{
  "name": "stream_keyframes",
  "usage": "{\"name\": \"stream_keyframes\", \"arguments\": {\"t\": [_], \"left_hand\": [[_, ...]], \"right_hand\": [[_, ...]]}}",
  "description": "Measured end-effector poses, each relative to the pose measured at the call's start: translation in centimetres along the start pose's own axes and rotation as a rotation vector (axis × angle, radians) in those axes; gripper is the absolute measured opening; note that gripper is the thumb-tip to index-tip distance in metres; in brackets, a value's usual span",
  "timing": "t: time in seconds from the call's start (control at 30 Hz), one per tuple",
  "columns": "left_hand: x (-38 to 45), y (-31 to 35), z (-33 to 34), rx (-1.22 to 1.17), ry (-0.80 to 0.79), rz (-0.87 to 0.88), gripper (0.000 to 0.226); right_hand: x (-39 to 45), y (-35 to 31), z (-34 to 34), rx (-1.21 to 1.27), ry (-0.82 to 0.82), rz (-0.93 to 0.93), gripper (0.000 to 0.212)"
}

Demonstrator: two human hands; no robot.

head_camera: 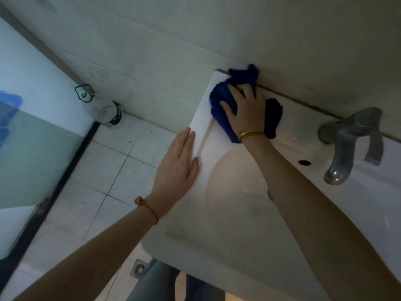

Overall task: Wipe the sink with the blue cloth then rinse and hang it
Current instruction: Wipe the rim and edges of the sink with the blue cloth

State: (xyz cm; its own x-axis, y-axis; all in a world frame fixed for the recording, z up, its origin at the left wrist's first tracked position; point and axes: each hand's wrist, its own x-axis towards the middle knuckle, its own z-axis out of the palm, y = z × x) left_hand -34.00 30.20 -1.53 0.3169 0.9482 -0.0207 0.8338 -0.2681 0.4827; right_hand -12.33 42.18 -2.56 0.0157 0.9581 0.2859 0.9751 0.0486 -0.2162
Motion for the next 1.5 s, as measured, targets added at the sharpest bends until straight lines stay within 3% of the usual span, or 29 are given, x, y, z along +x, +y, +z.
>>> {"name": "stream_keyframes", "arguments": {"t": [0.17, 0.3, 0.4, 0.53, 0.83, 0.93, 1.07, 1.3, 1.43, 1.5], "left_hand": [[-4.1, -1.5, -1.2, 0.043, -0.067, 0.002, 0.064], [-6.3, -2.5, -1.1, 0.014, -0.090, -0.011, 0.066], [-6.5, -2.5, -0.8, -0.023, -0.088, -0.034, 0.066], [-6.5, -2.4, -0.8, -0.025, -0.068, -0.021, 0.067], [-6.4, -2.3, -0.7, -0.059, -0.054, -0.032, 0.068], [-6.6, -2.4, -0.7, -0.057, -0.046, -0.020, 0.068], [-6.5, -2.4, -0.9, -0.059, -0.050, -0.026, 0.069], [-6.6, -2.5, -0.9, -0.069, -0.037, -0.007, 0.068], [-6.6, -2.4, -0.9, -0.047, -0.022, -0.002, 0.067], [-6.5, -2.4, -0.8, -0.049, -0.008, 0.010, 0.066]], "right_hand": [[0.3, -4.4, 0.7, 0.162, -0.049, -0.179, 0.039], [-7.7, -6.6, 0.2, 0.273, -0.043, -0.123, 0.041], [-11.3, -7.8, 0.5, 0.176, 0.003, -0.012, 0.045], [-8.9, -6.5, 1.6, 0.000, 0.030, 0.256, 0.045], [-13.3, -7.2, 0.5, -0.039, -0.086, 0.183, 0.051], [-10.1, -5.9, 0.9, -0.060, -0.087, 0.290, 0.051], [-10.2, -6.0, 1.1, -0.107, -0.045, 0.297, 0.049], [-14.5, -7.0, 0.0, -0.058, -0.095, 0.071, 0.048], [-9.5, -4.8, -0.1, -0.108, -0.101, 0.228, 0.047], [-10.2, -5.7, -0.3, -0.114, -0.107, 0.199, 0.047]]}}
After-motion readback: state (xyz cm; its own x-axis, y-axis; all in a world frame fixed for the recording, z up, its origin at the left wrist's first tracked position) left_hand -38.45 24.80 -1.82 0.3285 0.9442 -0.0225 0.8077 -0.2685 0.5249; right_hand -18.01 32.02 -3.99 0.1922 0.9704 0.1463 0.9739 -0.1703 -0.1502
